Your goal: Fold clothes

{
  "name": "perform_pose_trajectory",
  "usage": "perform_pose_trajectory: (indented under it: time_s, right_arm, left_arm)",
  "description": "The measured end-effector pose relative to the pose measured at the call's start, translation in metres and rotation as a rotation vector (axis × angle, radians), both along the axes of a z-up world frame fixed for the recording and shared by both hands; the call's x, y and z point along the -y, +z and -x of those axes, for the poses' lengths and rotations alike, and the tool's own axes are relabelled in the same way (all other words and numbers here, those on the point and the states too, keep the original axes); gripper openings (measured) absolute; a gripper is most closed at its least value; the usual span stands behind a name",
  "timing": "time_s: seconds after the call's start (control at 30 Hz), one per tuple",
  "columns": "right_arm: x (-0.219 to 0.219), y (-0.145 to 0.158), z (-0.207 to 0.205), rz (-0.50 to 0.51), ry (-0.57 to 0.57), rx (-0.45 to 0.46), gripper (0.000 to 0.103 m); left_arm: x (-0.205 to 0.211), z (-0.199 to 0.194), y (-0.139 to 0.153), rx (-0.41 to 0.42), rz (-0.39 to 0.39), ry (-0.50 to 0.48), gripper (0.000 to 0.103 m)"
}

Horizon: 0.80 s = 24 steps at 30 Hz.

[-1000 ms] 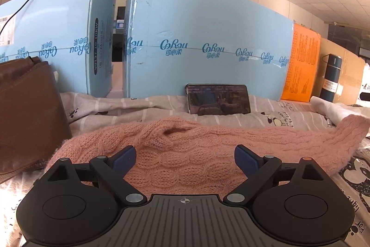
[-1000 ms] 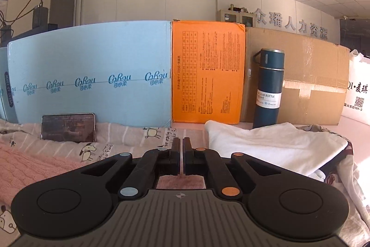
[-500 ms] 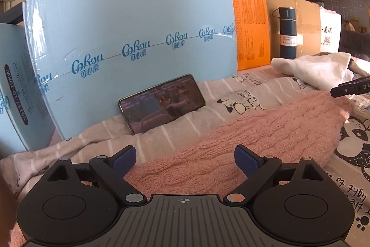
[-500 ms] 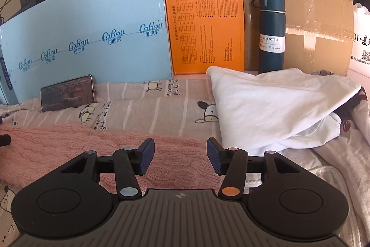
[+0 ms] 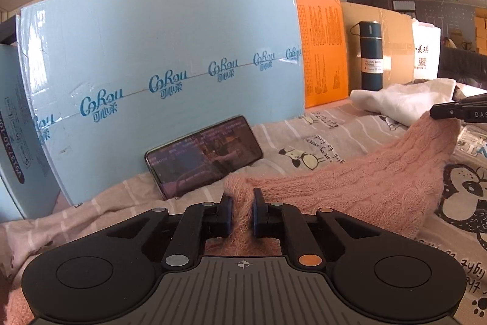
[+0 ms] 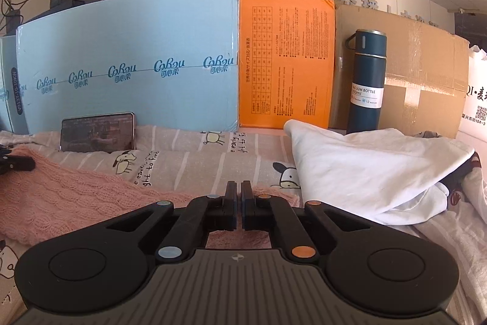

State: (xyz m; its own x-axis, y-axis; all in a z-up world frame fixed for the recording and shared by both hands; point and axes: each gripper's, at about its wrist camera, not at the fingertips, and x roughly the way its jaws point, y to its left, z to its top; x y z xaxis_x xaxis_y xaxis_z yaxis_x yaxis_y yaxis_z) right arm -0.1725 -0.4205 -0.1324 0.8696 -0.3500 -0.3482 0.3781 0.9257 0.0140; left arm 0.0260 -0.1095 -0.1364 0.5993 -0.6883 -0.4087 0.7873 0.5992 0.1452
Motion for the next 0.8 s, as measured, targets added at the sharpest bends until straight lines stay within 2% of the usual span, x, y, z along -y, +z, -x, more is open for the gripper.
perform_pose_trajectory:
  time_s: [0.07,0.17,0.2,0.23,0.27,0.33,0.4,0.53,0.67,0.73,0.77,0.8]
  right_arm:
    - [0.000,0.003,-0.003,0.014,0.007,0.021,0.003]
    - [0.004,-0.003,-0.009,0.009,-0.005,-0.019,0.002]
    - [0.006,-0.006,-0.011,0.004,-0.015,-0.038,0.003]
    - [0.008,-0.009,-0.013,-0.001,-0.024,-0.055,0.003]
    - [0.010,-0.011,-0.014,-0.003,-0.034,-0.066,0.003]
    - [0.013,-0.014,-0.015,0.004,-0.063,-0.079,0.003]
    - [0.015,-0.018,-0.016,0.007,-0.085,-0.092,0.003]
    - [0.022,-0.017,-0.019,0.017,-0.120,-0.102,0.002]
    - [0.039,-0.019,-0.017,-0.076,-0.155,-0.084,0.004]
    - [0.043,-0.014,-0.009,-0.121,-0.170,-0.038,0.019]
    - [0.043,-0.010,-0.004,-0.138,-0.167,-0.018,0.038]
    - [0.042,-0.007,0.000,-0.159,-0.155,0.000,0.048]
  left_arm:
    - [0.003,-0.009,-0.004,-0.027,-0.027,0.026,0.012]
    - [0.011,-0.017,-0.020,-0.071,-0.088,0.043,0.020]
    - [0.014,-0.018,-0.025,-0.071,-0.113,0.050,0.029]
    - [0.014,-0.018,-0.026,-0.063,-0.117,0.058,0.040]
    - [0.013,-0.017,-0.025,-0.058,-0.109,0.065,0.046]
    - [0.006,-0.017,-0.020,-0.060,-0.069,0.083,0.079]
    - [-0.002,-0.016,-0.013,-0.073,-0.022,0.102,0.085]
    - [-0.014,-0.004,-0.005,-0.062,0.002,0.141,0.090]
    - [-0.030,0.007,0.001,-0.041,0.024,0.199,0.091]
    - [-0.042,0.008,0.004,-0.038,0.046,0.242,0.091]
    - [-0.048,0.007,0.005,-0.038,0.059,0.263,0.091]
    - [-0.055,0.003,0.007,-0.038,0.083,0.291,0.091]
